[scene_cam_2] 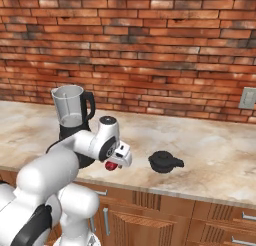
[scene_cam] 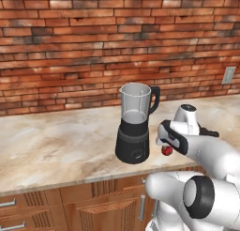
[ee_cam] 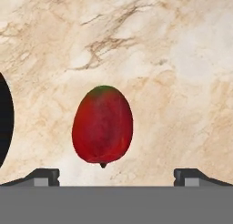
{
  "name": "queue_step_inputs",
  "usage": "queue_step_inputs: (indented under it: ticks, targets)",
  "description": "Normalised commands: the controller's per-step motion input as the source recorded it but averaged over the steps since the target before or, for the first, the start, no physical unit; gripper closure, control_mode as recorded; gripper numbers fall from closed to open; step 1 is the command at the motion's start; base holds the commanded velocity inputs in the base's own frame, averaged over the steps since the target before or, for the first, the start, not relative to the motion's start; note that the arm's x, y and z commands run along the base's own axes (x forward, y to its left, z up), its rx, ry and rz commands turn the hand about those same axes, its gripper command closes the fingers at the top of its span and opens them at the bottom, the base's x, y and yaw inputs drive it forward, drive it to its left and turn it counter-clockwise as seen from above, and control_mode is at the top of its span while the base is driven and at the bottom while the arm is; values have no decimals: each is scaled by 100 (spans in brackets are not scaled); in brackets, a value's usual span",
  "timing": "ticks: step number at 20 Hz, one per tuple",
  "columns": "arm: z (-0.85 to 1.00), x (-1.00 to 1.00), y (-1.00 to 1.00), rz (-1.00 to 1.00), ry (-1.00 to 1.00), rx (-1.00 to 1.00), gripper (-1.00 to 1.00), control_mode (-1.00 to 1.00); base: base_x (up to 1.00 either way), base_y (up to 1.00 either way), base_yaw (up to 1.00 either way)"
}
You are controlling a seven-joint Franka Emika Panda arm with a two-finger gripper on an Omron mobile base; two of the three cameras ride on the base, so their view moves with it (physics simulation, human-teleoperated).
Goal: Open the blender lid, put the mango in the blender, close the lid, and start the blender.
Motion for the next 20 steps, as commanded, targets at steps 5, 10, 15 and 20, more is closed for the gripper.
queue_step_inputs:
  ticks: [5, 10, 15, 20]
  targets:
    - [-19, 14, 6, 1, 1, 1, -100, -100, 0, 0, 0]
    - [-17, 16, 9, 2, 4, 1, -100, -100, 0, 0, 0]
    - [-19, 2, 10, 1, 4, 1, -100, -100, 0, 0, 0]
    - [-10, 3, 10, 0, 3, 0, 100, -100, 0, 0, 0]
